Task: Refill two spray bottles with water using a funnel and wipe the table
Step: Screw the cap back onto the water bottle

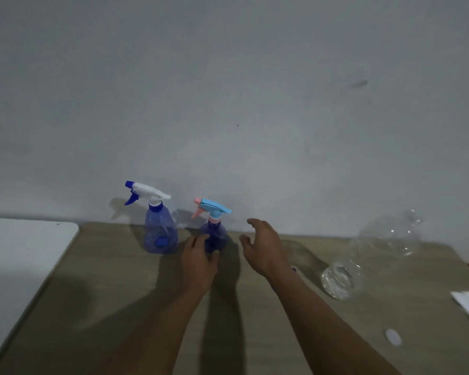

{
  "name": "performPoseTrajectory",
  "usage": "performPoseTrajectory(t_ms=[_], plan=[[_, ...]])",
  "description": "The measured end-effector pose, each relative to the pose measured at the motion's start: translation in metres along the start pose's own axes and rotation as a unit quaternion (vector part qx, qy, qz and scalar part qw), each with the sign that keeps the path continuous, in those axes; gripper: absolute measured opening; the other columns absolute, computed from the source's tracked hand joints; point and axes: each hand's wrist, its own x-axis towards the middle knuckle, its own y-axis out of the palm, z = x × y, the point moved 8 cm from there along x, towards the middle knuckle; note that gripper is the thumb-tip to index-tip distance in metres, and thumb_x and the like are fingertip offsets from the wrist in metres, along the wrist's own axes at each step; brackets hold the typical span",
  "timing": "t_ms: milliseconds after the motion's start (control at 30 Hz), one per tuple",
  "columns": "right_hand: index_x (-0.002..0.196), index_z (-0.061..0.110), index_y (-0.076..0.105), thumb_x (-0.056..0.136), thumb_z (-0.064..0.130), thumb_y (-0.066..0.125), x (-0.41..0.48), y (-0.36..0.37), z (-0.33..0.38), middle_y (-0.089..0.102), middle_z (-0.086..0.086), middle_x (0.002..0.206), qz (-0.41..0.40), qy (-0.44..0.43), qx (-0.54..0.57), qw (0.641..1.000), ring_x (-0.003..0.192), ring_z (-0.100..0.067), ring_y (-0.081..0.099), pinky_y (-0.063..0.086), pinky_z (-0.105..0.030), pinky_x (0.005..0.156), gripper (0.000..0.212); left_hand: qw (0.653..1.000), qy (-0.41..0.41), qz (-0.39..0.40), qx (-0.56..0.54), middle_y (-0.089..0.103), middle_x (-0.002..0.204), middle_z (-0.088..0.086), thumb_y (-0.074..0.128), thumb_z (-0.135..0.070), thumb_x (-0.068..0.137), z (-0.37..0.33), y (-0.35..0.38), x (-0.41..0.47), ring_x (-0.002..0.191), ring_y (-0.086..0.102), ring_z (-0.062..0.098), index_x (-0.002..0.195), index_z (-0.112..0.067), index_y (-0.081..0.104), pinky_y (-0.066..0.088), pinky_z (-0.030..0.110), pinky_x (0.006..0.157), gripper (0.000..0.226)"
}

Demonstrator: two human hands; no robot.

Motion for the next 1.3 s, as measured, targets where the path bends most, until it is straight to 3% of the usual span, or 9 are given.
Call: performPoseTrajectory(t_ms=[233, 400, 667, 833, 1100, 1233, 1300], plan=[[0.144, 0.012, 0.053, 0.099, 0.03, 0.056, -0.058, -0.041, -0.054, 0.055, -0.009, 0.146, 0.032, 0.054, -0.06, 0.996, 0.133, -0.027, 0.052, 0.04, -0.032, 0.107, 0.048, 0.996, 0.081, 0.03, -0.005, 0.066, 0.121, 0.015, 0.074, -0.008, 0.082, -0.059, 0.018, -0.032, 0.113, 0.06, 0.036, 0.121, -0.004, 0.066, 0.047, 0.042, 0.096, 0.04], [0.131, 0.012, 0.061, 0.097, 0.027, 0.057, -0.107, -0.073, -0.109, 0.063, -0.013, 0.133, 0.031, 0.096, -0.069, 0.993, 0.12, -0.031, 0.06, 0.049, -0.035, 0.094, 0.037, 0.983, 0.161, 0.088, 0.019, 0.06, 0.132, 0.004, 0.067, -0.021, 0.09, -0.123, 0.048, -0.055, 0.122, 0.055, 0.026, 0.129, -0.014, 0.06, 0.045, 0.039, 0.102, 0.039], [0.138, 0.014, 0.057, 0.098, 0.033, 0.056, -0.161, -0.128, -0.211, 0.062, -0.013, 0.132, 0.018, 0.174, -0.091, 0.98, 0.124, -0.03, 0.057, 0.046, -0.036, 0.099, 0.044, 0.95, 0.246, 0.183, 0.066, 0.058, 0.138, 0.005, 0.068, -0.031, 0.089, -0.207, 0.116, -0.096, 0.131, 0.05, 0.025, 0.132, -0.014, 0.06, 0.039, 0.033, 0.109, 0.047], [0.136, 0.011, 0.056, 0.096, 0.03, 0.058, -0.17, -0.138, -0.265, 0.059, -0.015, 0.131, 0.05, 0.203, -0.103, 0.973, 0.123, -0.033, 0.056, 0.048, -0.038, 0.098, 0.044, 0.952, 0.225, 0.192, 0.076, 0.063, 0.125, 0.003, 0.07, -0.042, 0.086, -0.222, 0.145, -0.111, 0.12, 0.056, 0.027, 0.118, -0.018, 0.062, 0.049, 0.04, 0.096, 0.04], [0.136, 0.016, 0.056, 0.099, 0.014, 0.046, -0.165, -0.118, -0.318, 0.051, -0.014, 0.129, 0.098, 0.181, -0.137, 0.969, 0.12, -0.037, 0.053, 0.048, -0.042, 0.099, 0.039, 0.964, 0.155, 0.171, 0.133, 0.063, 0.124, 0.0, 0.066, -0.049, 0.088, -0.225, 0.17, -0.113, 0.118, 0.057, 0.026, 0.122, -0.021, 0.057, 0.044, 0.035, 0.078, 0.045], [0.114, 0.006, 0.066, 0.093, 0.005, 0.05, -0.159, -0.118, -0.318, 0.057, -0.015, 0.117, 0.103, 0.147, -0.14, 0.974, 0.109, -0.036, 0.061, 0.05, -0.038, 0.093, 0.027, 0.971, 0.126, 0.166, 0.117, 0.064, 0.124, 0.002, 0.069, -0.052, 0.084, -0.22, 0.179, -0.11, 0.117, 0.06, 0.027, 0.121, -0.021, 0.055, 0.049, 0.036, 0.083, 0.05], [0.107, 0.004, 0.07, 0.09, 0.009, 0.057, -0.154, -0.128, -0.315, 0.06, -0.016, 0.111, 0.097, 0.142, -0.122, 0.977, 0.106, -0.036, 0.063, 0.051, -0.036, 0.091, 0.021, 0.975, 0.114, 0.163, 0.095, 0.064, 0.126, 0.002, 0.072, -0.054, 0.082, -0.219, 0.183, -0.111, 0.118, 0.06, 0.028, 0.127, -0.021, 0.053, 0.051, 0.039, 0.088, 0.059]])
